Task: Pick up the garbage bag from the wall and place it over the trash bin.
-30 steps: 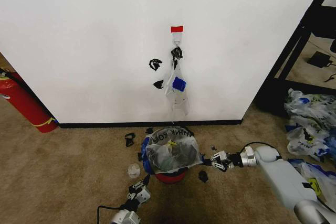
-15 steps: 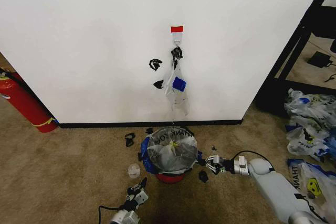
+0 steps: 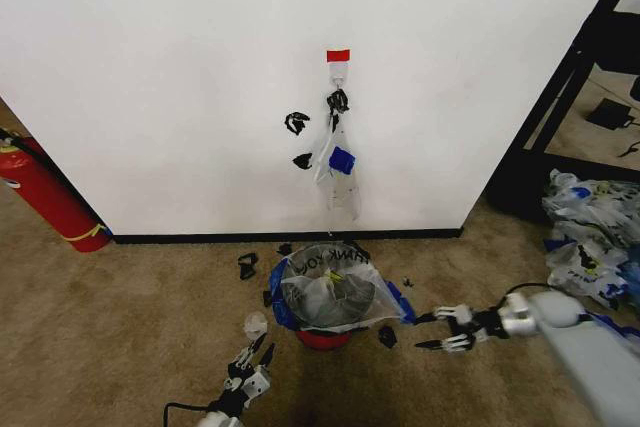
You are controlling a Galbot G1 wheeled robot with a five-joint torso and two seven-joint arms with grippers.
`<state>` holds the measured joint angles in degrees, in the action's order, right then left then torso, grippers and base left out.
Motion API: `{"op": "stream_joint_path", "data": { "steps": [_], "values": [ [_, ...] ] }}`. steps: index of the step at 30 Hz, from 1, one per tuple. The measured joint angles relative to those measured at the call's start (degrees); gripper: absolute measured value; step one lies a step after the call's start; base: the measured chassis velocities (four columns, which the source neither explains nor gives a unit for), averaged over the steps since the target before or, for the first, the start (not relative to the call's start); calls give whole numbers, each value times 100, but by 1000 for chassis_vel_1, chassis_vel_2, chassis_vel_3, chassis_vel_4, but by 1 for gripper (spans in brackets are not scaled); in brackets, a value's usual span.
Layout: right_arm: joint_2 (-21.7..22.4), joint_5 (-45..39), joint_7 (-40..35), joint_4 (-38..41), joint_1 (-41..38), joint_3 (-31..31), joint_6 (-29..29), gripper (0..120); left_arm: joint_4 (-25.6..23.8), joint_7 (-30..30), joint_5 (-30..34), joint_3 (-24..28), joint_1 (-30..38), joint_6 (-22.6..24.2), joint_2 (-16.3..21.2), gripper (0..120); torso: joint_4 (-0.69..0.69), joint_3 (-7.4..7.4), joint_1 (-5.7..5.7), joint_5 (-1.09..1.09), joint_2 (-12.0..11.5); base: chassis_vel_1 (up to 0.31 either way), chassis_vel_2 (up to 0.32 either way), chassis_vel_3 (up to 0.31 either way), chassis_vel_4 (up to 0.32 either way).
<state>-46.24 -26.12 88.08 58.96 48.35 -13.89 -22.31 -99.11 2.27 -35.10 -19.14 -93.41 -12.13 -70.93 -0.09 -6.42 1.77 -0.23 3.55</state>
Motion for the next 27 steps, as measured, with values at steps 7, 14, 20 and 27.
{"op": "stream_joint_path", "data": {
  "steps": [7, 14, 20, 27],
  "values": [
    [-41, -925, -189, 142, 105, 100, 145, 96, -9, -17, -27, 70, 29, -23, -85, 79, -2, -1, 0, 3, 0, 0, 0, 0, 0],
    [196, -2468, -3144, 1975, 715, 422, 1140, 100, 9, 13, -27, 40, 40, -47, -97, 100, -1, 0, 0, -3, 0, 0, 0, 0, 0],
    [189, -2044, -5730, 3224, 824, 903, 2160, 100, 37, 44, -25, 47, 42, -50, -134, 100, 3, 0, 0, -2, 0, 0, 0, 0, 0],
    [-199, -2301, -8118, 4016, 440, 1624, 4852, 100, 103, 202, 34, 19, 53, -89, -118, 100, 1, -1, 1, 2, 0, 0, 0, 0, 0]
  ]
}}
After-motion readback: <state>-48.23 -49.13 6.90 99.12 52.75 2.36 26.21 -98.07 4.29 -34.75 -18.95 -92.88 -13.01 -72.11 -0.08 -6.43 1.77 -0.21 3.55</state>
